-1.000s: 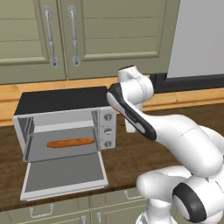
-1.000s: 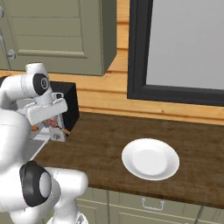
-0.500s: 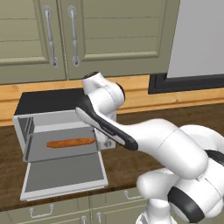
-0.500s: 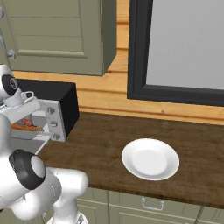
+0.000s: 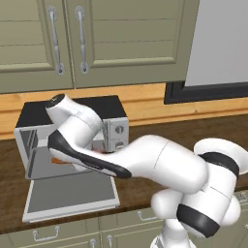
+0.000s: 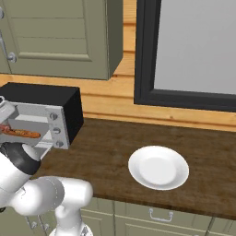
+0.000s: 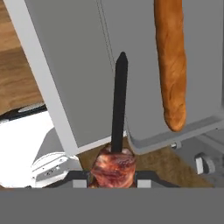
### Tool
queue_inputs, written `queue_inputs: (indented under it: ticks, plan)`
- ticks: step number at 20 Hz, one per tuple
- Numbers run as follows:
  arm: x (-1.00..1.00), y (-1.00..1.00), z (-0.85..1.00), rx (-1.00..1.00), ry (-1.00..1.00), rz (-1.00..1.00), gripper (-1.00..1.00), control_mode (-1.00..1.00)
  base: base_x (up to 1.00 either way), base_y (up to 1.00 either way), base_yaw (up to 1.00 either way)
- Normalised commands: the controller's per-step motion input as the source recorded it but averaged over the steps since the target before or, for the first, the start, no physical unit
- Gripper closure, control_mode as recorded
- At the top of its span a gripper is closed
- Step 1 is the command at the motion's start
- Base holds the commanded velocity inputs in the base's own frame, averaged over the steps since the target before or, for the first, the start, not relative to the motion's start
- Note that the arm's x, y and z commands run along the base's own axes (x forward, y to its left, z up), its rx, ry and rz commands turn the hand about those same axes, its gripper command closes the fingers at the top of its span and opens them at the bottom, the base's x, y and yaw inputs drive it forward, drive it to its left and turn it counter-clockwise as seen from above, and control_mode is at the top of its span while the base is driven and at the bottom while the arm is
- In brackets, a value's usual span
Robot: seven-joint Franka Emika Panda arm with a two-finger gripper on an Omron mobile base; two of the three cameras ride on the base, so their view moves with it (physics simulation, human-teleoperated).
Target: Pick up the kebab skewer and baguette bread, and place them inside the toaster oven. Close the toaster oven door and start by setting the timer.
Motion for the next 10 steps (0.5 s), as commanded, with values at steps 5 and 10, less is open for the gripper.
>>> queue_inputs:
  ticks: [5,10]
  plan:
    - [0.16,0.19,-0.27,0.0,-0.3,0.1,1.0,-1.0,0.0,0.0,0.0]
    - [0.27,0.02,-0.28,0.0,-0.33,0.09,1.0,-1.0,0.0,0.0,0.0]
